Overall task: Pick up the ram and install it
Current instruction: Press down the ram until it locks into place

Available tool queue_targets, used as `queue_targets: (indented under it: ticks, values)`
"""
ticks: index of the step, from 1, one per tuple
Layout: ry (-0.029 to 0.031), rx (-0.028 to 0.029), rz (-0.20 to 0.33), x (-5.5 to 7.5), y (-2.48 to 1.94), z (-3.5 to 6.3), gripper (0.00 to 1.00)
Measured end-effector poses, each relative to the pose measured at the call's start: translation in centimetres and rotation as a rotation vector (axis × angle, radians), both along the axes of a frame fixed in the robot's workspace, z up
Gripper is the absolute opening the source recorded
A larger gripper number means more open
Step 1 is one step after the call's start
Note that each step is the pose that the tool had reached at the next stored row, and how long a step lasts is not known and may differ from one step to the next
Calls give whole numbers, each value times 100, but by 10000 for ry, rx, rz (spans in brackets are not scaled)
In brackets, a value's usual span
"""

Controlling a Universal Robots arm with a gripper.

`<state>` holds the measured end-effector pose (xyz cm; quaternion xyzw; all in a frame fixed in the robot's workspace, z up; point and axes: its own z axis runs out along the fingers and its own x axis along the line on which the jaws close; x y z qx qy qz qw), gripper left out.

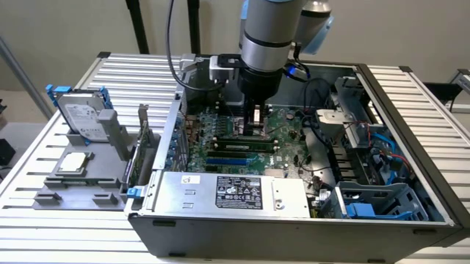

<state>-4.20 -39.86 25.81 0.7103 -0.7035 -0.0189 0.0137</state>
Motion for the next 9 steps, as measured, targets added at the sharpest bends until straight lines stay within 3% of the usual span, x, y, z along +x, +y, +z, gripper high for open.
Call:
queue_targets:
  ticks: [9]
  values:
    - [1, -1, 0, 0, 0, 1, 11]
